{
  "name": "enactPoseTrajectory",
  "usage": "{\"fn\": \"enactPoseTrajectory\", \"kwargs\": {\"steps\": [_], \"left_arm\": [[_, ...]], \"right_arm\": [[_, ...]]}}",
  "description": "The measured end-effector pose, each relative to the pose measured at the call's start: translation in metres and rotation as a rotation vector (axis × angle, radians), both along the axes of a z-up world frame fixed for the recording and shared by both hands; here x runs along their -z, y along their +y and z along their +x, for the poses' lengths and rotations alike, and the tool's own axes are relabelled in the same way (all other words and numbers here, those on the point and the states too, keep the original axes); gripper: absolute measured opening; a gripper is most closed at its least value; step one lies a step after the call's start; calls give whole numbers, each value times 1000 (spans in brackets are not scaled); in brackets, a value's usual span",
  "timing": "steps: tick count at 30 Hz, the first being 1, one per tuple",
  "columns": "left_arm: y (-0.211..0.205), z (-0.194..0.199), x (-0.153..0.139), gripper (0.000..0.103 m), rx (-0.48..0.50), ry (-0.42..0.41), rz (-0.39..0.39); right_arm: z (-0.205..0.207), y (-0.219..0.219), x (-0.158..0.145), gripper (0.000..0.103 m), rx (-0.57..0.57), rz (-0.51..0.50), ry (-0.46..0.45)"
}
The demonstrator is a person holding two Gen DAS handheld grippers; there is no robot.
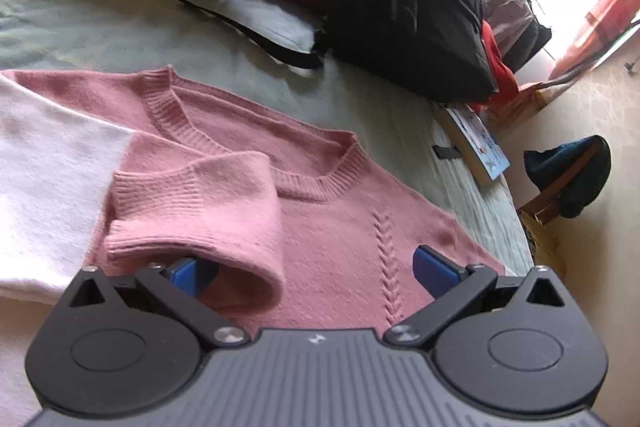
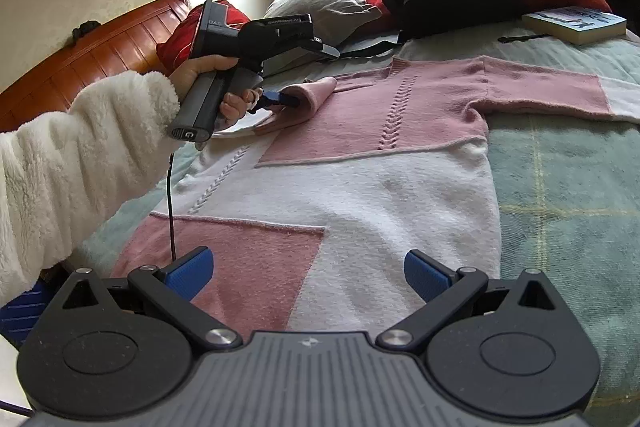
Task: Fold clothes
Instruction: 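Carry the pink sleeve across the sweater body with the left gripper, then open the left gripper to lay the sleeve on the sweater body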
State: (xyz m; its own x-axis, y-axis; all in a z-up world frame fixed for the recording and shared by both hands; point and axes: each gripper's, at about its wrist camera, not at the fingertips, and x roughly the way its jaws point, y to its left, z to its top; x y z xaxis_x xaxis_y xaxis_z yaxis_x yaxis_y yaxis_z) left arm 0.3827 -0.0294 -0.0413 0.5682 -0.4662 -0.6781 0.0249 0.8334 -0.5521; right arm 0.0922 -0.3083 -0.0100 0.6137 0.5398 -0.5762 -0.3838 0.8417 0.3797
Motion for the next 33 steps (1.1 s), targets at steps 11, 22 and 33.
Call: {"fn": "enactPoseTrajectory", "kwargs": {"steps": [11,22,33], "left_arm": [[-49,-1,-14,102,166,-128,-10],[-38,-31,-44,102,226,-144,34],[75,-73,-104,102,124,-206,168]], "right_arm": [[4,0,4,103,17,-17,24],[3,6,0,103,31,-35,23],[6,29,-4,103,38,-38,28]]}}
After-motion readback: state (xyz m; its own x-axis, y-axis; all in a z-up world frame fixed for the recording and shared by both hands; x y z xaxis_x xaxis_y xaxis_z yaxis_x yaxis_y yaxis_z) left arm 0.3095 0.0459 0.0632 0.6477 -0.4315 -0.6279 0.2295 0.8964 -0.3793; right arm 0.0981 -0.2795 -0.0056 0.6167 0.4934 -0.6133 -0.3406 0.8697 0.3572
